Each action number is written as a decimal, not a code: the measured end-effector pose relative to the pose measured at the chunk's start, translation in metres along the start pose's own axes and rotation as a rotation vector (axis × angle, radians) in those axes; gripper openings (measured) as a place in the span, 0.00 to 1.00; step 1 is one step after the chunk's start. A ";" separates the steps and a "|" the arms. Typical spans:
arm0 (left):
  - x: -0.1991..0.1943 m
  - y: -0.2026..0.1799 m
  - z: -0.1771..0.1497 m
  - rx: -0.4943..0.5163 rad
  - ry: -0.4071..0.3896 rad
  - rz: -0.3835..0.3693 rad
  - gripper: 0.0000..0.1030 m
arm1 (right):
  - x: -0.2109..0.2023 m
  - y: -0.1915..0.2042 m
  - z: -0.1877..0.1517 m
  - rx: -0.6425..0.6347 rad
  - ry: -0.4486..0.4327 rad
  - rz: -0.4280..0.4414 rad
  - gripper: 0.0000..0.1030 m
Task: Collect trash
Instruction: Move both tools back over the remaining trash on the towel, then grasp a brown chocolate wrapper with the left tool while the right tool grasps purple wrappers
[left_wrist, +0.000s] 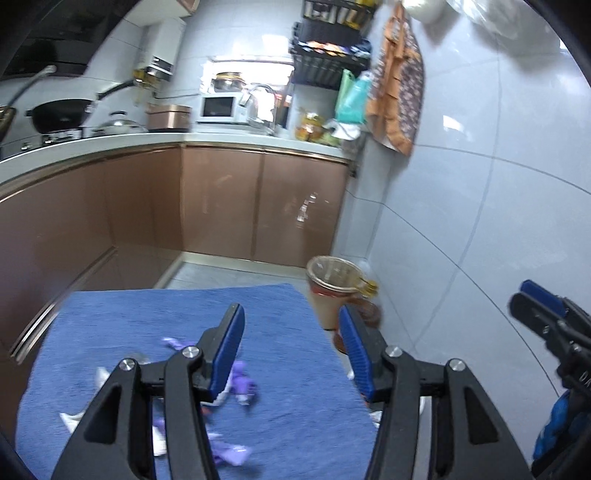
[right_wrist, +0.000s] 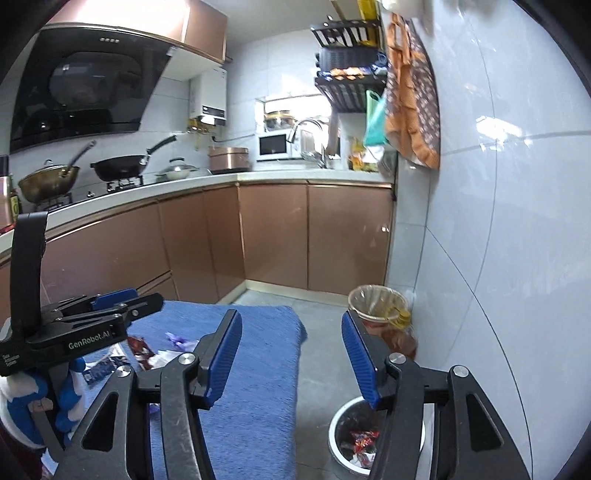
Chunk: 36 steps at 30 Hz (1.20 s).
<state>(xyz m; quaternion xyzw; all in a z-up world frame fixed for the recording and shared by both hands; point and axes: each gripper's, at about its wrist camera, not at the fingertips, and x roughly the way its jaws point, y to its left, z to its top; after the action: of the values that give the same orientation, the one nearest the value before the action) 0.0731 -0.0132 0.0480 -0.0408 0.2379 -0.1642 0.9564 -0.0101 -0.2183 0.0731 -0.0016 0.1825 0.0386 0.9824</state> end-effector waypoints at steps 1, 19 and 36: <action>-0.005 0.011 0.000 -0.015 -0.003 0.014 0.54 | -0.001 0.004 0.002 -0.006 -0.005 0.007 0.55; 0.030 0.167 -0.039 -0.302 0.121 0.183 0.56 | 0.075 0.038 -0.020 -0.025 0.143 0.157 0.57; 0.118 0.176 -0.081 -0.315 0.297 0.152 0.55 | 0.187 0.085 -0.073 -0.104 0.404 0.312 0.57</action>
<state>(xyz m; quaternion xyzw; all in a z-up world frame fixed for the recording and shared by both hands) 0.1851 0.1130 -0.1033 -0.1467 0.4010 -0.0568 0.9025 0.1312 -0.1212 -0.0612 -0.0317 0.3709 0.1981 0.9067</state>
